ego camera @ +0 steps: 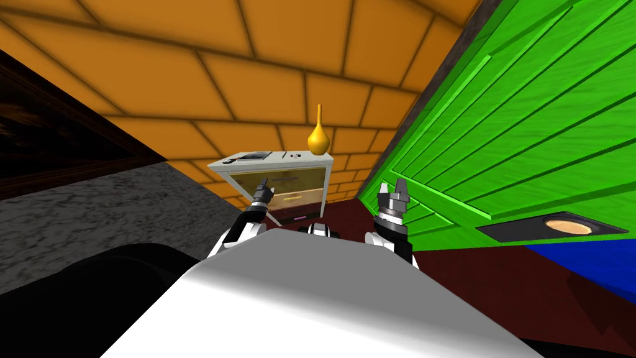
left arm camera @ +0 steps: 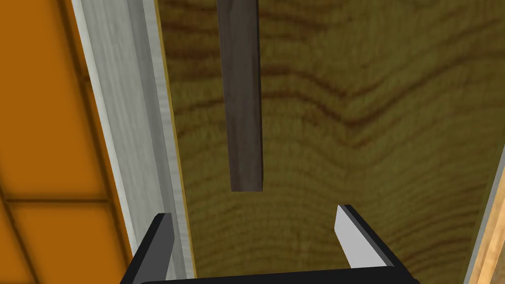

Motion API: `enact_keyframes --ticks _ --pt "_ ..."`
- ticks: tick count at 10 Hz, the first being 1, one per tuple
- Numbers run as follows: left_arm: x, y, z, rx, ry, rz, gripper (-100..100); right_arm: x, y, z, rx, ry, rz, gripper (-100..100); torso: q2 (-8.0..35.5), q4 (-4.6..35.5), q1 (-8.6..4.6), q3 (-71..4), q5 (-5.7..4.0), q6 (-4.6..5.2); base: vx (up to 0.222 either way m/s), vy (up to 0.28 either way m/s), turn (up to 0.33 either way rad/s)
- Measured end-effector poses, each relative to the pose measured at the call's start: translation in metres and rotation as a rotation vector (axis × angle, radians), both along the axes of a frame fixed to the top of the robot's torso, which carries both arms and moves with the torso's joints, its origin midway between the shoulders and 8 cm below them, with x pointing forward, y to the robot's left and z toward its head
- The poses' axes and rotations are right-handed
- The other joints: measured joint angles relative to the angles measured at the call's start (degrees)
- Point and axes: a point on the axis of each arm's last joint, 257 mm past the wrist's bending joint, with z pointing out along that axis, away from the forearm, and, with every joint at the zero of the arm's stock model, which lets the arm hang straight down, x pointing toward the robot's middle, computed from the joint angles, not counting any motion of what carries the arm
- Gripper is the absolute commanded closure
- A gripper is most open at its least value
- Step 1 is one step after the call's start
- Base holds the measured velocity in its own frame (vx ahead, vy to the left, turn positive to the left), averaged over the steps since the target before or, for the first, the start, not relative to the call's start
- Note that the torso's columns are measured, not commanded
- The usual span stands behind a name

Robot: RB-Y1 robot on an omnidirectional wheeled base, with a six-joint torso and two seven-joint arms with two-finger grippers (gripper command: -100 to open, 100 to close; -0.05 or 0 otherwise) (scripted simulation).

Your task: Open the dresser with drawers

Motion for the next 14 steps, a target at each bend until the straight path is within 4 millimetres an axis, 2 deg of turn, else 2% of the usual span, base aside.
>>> enact_keyframes --ticks 2,5,6,7,8,10,14 --pt "-0.005 0.009 -0.013 -0.042 0.027 0.033 -100 0.0 0.0 0.0 0.0 0.0 0.0 0 0.1 0.0 0.18 0.1 0.06 0.0 0.075 -0.087 0.029" --pt "-0.009 0.009 -0.007 -0.04 0.028 0.036 -100 0.0 0.0 0.0 0.0 0.0 0.0 0 -0.1 0.0 0.18 0.0 0.07 -0.01 0.086 0.006 -0.009" --pt "-0.009 0.009 -0.006 -0.04 0.029 0.036 100 0.0 0.0 0.0 0.0 0.0 0.0 0 0.1 0.0 0.03 0.0 0.02 -0.01 -0.06 0.006 0.019" --pt "-0.007 0.008 -0.009 -0.042 0.027 0.035 100 0.0 0.0 0.0 0.0 0.0 0.0 0 0.4 0.1 -0.02 0.3 0.04 -0.01 -0.03 0.013 0.009" --pt "-0.006 0.007 0.0 -0.035 0.004 0.031 100 0.0 0.0 0.0 0.0 0.0 0.0 0 0.0 -0.2 0.18 0.2 0.34 0.03 -0.096 -0.038 0.017" --pt "-0.009 0.005 0.005 -0.032 0.001 0.027 100 0.0 0.0 0.0 0.0 0.0 0.0 0 0.0 -0.2 0.12 0.1 0.24 0.01 -0.161 -0.069 0.022" --pt "-0.013 0.004 0.004 -0.033 0.01 0.024 100 0.0 0.0 0.0 0.0 0.0 0.0 0 -0.3 -0.2 0.09 -0.1 0.15 0.03 -0.136 -0.056 0.017"
